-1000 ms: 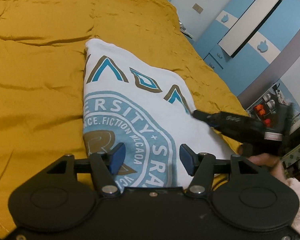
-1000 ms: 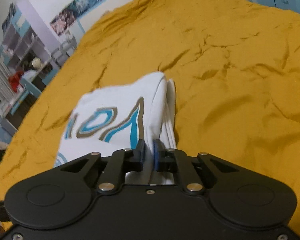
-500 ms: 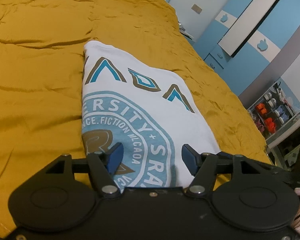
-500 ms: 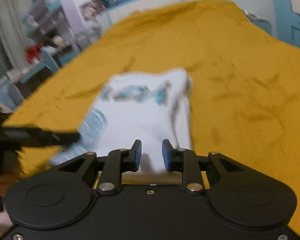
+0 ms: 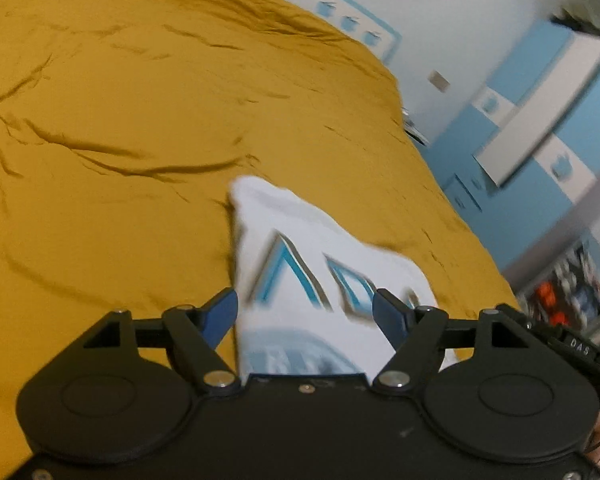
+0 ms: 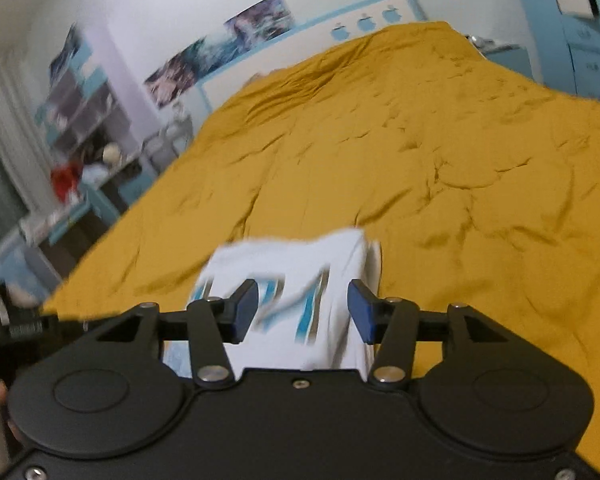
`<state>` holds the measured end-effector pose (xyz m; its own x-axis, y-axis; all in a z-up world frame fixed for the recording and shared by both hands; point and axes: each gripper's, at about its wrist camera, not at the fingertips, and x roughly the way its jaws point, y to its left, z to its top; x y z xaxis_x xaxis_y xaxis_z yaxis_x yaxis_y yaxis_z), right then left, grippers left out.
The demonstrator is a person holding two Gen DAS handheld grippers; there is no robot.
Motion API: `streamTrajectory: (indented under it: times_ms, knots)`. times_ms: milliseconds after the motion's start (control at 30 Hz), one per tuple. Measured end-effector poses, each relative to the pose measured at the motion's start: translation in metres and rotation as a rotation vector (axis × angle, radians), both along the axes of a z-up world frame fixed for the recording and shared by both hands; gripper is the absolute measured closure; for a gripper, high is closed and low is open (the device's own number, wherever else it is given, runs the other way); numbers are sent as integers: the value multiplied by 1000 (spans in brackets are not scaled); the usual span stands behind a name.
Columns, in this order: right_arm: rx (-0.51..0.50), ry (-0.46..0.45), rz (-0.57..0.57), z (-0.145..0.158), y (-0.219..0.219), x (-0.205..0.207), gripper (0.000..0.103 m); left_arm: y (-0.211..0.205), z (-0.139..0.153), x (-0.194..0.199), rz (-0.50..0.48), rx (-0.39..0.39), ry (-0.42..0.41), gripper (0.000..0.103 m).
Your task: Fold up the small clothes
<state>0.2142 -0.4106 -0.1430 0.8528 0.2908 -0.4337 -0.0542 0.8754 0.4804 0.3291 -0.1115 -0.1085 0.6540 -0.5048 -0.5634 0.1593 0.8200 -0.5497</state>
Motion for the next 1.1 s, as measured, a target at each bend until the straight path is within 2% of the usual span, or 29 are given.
streamTrajectory:
  times_ms: [200, 300, 433, 467, 500, 533, 567, 633, 700, 767, 867, 967, 1000, 1033, 1100]
  knots:
    - [21, 124, -5, -34, -1, 84, 52, 9, -38, 76, 91, -117, 139, 27]
    - [29, 139, 0, -42, 2, 99, 52, 10, -57, 104, 102, -194, 198, 27]
    - [15, 119, 12, -45, 5, 105, 52, 9, -72, 129, 109, -264, 227, 27]
    - [9, 114, 11, -45, 6, 106, 60, 8, -73, 132, 106, -283, 223, 27]
    - [1, 110, 11, -45, 6, 106, 70, 7, -73, 135, 97, -307, 209, 37]
    - [-14, 109, 11, -45, 7, 106, 91, 7, -72, 136, 82, -325, 188, 84]
    - [-25, 95, 7, -42, 7, 104, 91, 5, -68, 136, 73, -327, 159, 103]
    - [-20, 33, -5, -33, 2, 95, 93, 4, -59, 136, 49, -329, 67, 100]
    - [-28, -9, -32, -27, -1, 92, 93, 3, -56, 135, 38, -291, 6, 100]
    - [-30, 15, -23, -33, -6, 101, 95, 0, -67, 144, 50, -243, 59, 100]
    - [-61, 123, -14, -60, -4, 119, 95, -1, -86, 154, 64, -213, 136, 95]
    - [-5, 145, -42, -73, -13, 121, 94, 2, -88, 156, 68, -222, 158, 88]
    - [0, 144, -42, -72, -14, 119, 93, 4, -85, 158, 62, -225, 167, 84]
    - [-1, 146, -40, -70, -14, 118, 91, 6, -80, 157, 59, -220, 174, 75]
    - [-3, 144, -51, -60, -15, 110, 78, 10, -64, 148, 63, -197, 167, 60]
